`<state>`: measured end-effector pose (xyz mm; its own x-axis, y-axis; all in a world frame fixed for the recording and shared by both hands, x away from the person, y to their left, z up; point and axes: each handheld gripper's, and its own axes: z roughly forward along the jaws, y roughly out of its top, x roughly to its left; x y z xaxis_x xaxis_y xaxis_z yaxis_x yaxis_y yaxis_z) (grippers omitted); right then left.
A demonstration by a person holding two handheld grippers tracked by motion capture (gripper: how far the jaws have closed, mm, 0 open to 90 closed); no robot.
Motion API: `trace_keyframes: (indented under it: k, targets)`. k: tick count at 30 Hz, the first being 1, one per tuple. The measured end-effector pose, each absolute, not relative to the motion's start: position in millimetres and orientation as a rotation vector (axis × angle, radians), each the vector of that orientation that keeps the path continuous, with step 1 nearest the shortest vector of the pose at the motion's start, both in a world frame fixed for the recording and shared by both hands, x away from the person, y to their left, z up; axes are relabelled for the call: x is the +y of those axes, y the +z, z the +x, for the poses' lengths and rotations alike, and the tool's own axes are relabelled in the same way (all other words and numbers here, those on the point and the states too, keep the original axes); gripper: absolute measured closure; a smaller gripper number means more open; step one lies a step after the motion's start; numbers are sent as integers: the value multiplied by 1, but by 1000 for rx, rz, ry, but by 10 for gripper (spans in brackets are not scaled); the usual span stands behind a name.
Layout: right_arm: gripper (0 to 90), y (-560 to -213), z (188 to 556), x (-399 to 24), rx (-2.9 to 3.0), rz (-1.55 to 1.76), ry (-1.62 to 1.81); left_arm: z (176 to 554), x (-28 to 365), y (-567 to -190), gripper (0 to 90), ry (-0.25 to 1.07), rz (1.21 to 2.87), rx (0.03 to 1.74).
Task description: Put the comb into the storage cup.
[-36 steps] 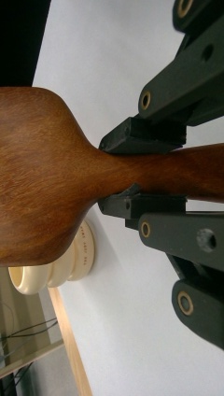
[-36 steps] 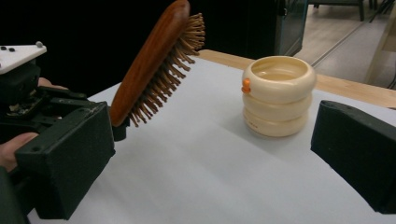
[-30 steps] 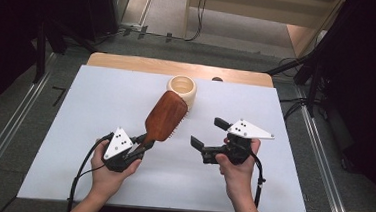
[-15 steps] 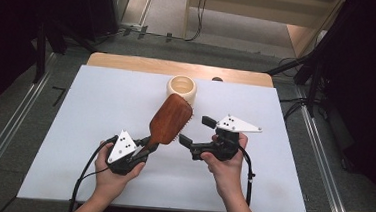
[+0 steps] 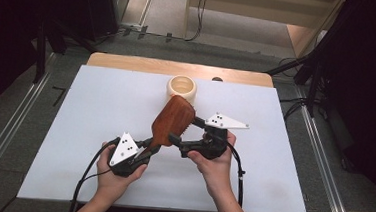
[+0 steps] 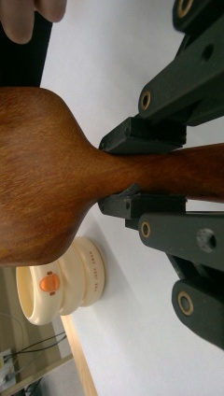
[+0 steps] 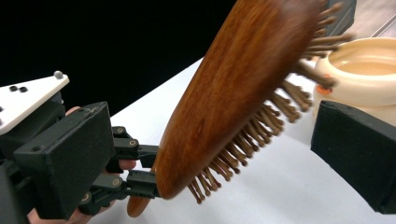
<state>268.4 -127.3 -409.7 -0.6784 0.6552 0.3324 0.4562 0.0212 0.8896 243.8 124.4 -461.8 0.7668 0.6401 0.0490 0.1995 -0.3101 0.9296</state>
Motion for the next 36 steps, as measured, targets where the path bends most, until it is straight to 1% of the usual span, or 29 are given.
trace_keyframes:
  k: [6, 7, 10, 12, 13, 14, 15, 16, 17, 21, 22, 23, 24, 30, 36]
  targets:
    - [0, -412, 271, -120, 2118, 1205, 1762, 242, 123, -461, 728, 511, 1869, 629]
    - [29, -412, 271, -119, 2111, 1217, 1767, 242, 123, -461, 728, 512, 1868, 628]
    - [48, -412, 272, -117, 2098, 1243, 1782, 241, 122, -461, 728, 511, 1867, 620]
    - [83, -412, 273, -115, 2085, 1269, 1786, 240, 121, -461, 728, 513, 1866, 616]
    - [83, -412, 273, -115, 2085, 1269, 1786, 240, 121, -461, 728, 513, 1866, 616]
    - [117, -413, 275, -115, 2071, 1299, 1794, 240, 120, -461, 728, 517, 1867, 612]
    - [131, -414, 276, -114, 2071, 1313, 1796, 239, 120, -461, 728, 516, 1867, 611]
    - [131, -414, 276, -114, 2071, 1313, 1796, 239, 120, -461, 728, 516, 1867, 611]
    - [193, -416, 277, -113, 2076, 1337, 1783, 239, 119, -461, 728, 517, 1866, 610]
    - [266, -417, 277, -112, 2060, 1352, 1793, 238, 119, -461, 727, 529, 1861, 607]
    - [266, -417, 277, -112, 2060, 1352, 1793, 238, 119, -461, 727, 529, 1861, 607]
    - [304, -417, 278, -113, 2051, 1361, 1815, 238, 119, -461, 728, 536, 1857, 607]
    - [322, -418, 278, -114, 2044, 1368, 1818, 238, 120, -461, 727, 537, 1858, 608]
    - [375, -421, 281, -116, 2037, 1403, 1881, 237, 119, -462, 727, 546, 1856, 603]
    - [418, -422, 280, -119, 2036, 1371, 1933, 238, 119, -462, 725, 525, 1853, 600]
